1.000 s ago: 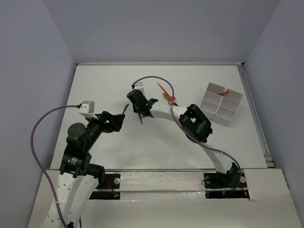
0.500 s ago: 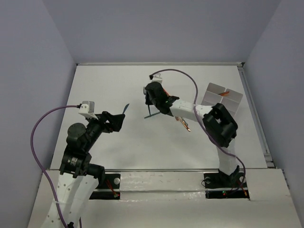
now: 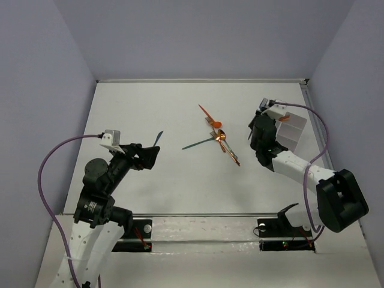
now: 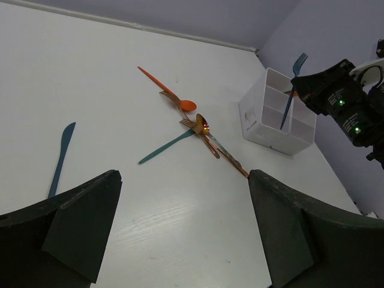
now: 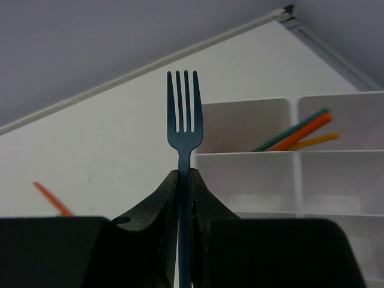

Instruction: Sort the eating utensils into containers

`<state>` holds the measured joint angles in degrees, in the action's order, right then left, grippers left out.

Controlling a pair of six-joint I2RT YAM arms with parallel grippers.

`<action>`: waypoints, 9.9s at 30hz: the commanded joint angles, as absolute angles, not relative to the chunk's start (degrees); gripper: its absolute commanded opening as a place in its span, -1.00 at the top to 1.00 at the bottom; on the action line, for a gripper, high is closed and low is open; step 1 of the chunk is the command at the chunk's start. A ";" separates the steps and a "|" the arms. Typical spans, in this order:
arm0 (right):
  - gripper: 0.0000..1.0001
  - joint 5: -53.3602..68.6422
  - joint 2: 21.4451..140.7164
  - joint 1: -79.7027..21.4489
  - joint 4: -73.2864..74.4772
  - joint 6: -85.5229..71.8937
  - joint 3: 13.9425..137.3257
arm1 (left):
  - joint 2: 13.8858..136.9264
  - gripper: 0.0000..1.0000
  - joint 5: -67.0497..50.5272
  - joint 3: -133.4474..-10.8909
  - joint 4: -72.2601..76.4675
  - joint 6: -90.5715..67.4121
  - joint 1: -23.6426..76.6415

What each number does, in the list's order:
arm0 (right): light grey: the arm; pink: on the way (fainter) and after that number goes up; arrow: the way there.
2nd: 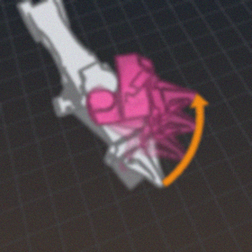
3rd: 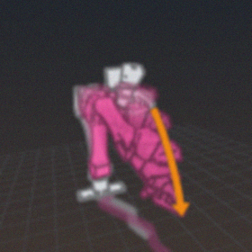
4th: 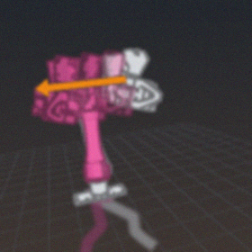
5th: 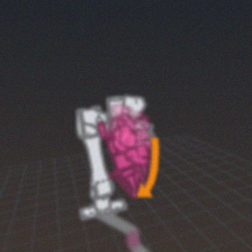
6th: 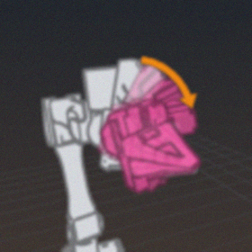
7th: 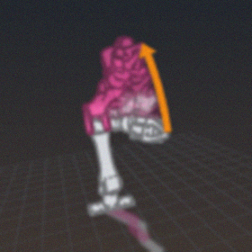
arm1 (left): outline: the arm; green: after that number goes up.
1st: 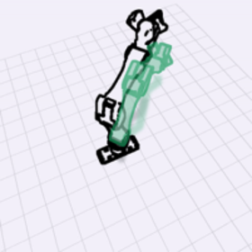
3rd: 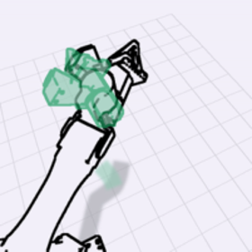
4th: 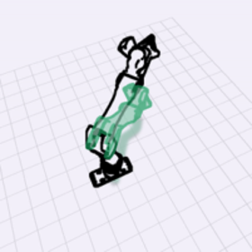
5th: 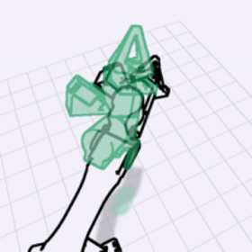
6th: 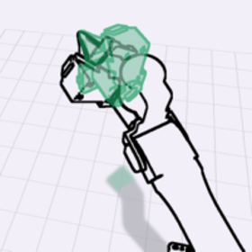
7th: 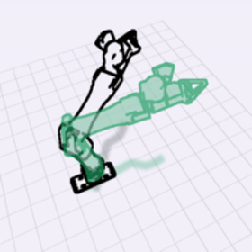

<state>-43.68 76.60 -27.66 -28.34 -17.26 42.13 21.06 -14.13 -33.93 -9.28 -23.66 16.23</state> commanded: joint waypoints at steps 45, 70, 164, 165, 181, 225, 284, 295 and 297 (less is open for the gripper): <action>0.58 -57.22 100.46 -21.62 -84.91 15.65 38.85 | 20.57 -0.98 -13.71 -36.12 -7.03 -23.20 17.93; 0.22 -41.33 81.30 -23.20 -5.69 -20.54 53.25 | 20.74 -0.98 -13.97 -35.86 -6.86 -23.38 17.93; 0.84 -48.61 82.18 -23.20 -56.34 2.90 31.19 | 20.30 -0.98 -15.20 -35.68 -6.50 -23.29 20.21; 0.84 -48.43 82.35 -23.20 -54.25 2.81 31.72 | 20.30 -0.98 -15.12 -35.68 -6.50 -23.38 20.21; 0.09 -43.34 76.73 -23.20 -26.74 -7.47 39.37 | 20.39 -0.98 -15.12 -35.60 -6.42 -23.38 20.21; 0.36 -14.59 112.93 -33.66 20.48 -6.42 77.34 | 21.88 -0.98 -16.17 -35.42 -5.98 -23.29 18.63; 0.86 -48.34 73.91 -24.26 -42.65 3.82 43.00 | 21.44 -0.98 -16.35 -35.42 -5.80 -23.38 18.63; 0.86 -49.66 83.04 -23.20 -64.05 13.26 39.73 | 22.06 -0.98 -16.26 -35.42 -5.89 -23.29 18.63; 0.86 -49.92 84.27 -23.20 -66.52 13.80 38.41 | 22.24 -0.98 -16.35 -35.42 -5.89 -23.29 18.63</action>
<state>-47.33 81.67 -23.77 -53.47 10.41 40.86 21.65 -15.44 -33.93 -8.82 -23.68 18.98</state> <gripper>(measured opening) 0.071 0.989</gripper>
